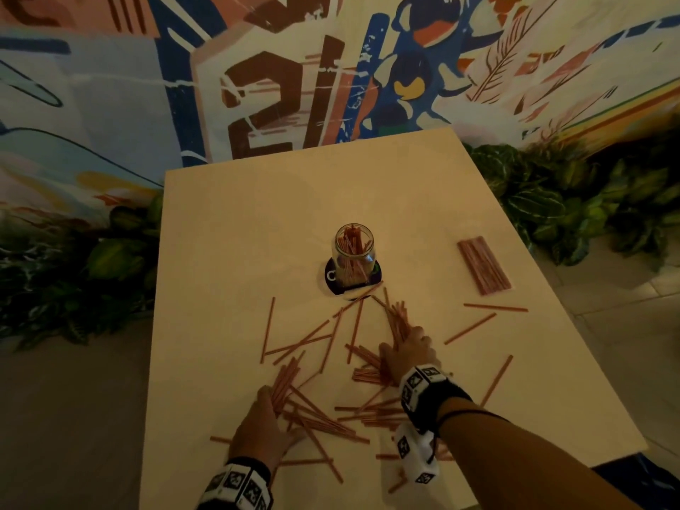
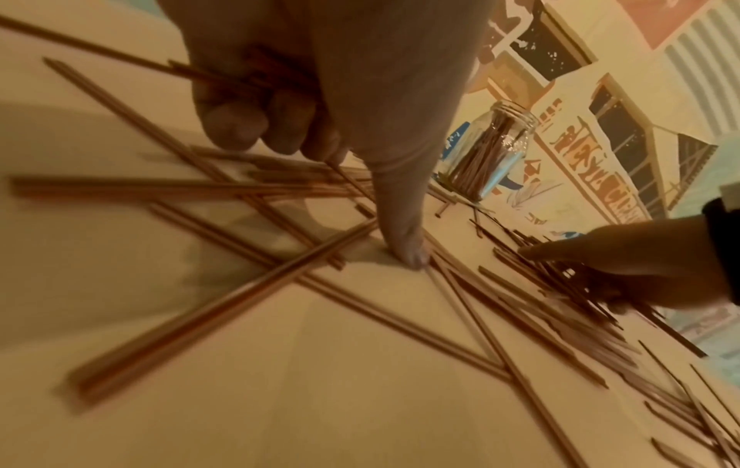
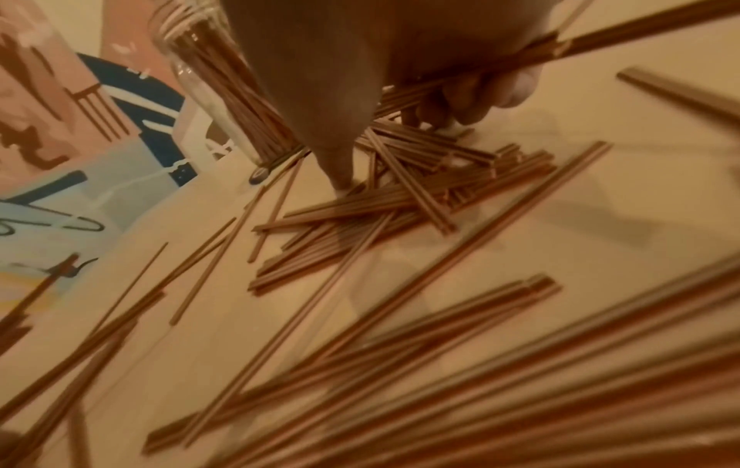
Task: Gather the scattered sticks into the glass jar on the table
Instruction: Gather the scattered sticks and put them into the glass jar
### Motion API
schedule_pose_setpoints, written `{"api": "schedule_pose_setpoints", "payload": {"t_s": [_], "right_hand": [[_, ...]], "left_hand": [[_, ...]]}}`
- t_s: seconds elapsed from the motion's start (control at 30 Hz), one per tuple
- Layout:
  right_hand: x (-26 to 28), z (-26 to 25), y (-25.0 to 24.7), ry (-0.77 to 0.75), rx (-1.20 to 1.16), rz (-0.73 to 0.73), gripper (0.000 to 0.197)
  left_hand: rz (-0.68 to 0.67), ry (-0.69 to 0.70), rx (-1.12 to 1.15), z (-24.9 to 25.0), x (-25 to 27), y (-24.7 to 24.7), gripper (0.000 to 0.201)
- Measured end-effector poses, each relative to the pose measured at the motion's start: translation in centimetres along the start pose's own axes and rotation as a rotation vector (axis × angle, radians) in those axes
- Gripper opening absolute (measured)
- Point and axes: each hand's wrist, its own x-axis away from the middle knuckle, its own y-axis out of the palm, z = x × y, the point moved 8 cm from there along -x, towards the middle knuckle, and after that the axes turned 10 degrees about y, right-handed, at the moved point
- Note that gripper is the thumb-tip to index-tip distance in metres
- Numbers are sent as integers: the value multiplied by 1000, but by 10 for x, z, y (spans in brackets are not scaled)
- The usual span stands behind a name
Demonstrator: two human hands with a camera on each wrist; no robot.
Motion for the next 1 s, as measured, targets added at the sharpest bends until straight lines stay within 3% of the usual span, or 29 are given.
{"api": "schedule_pose_setpoints", "payload": {"t_s": [0.2, 0.3, 0.63, 0.87, 1.0], "right_hand": [[8, -20, 14, -180, 203, 39, 33], [7, -22, 19, -234, 290, 27, 33], [17, -19, 8, -434, 451, -88, 48], [13, -9, -17, -398, 387, -125, 34], [13, -8, -34, -420, 231, -87, 19]], "left_hand": [[-15, 149, -195, 32, -1, 6, 51], [-20, 239, -259, 50, -4, 13, 36], [5, 314, -629, 86, -7, 23, 32], [4, 286, -565, 95, -3, 13, 35], [35, 185, -429, 96, -2, -9, 36]]}}
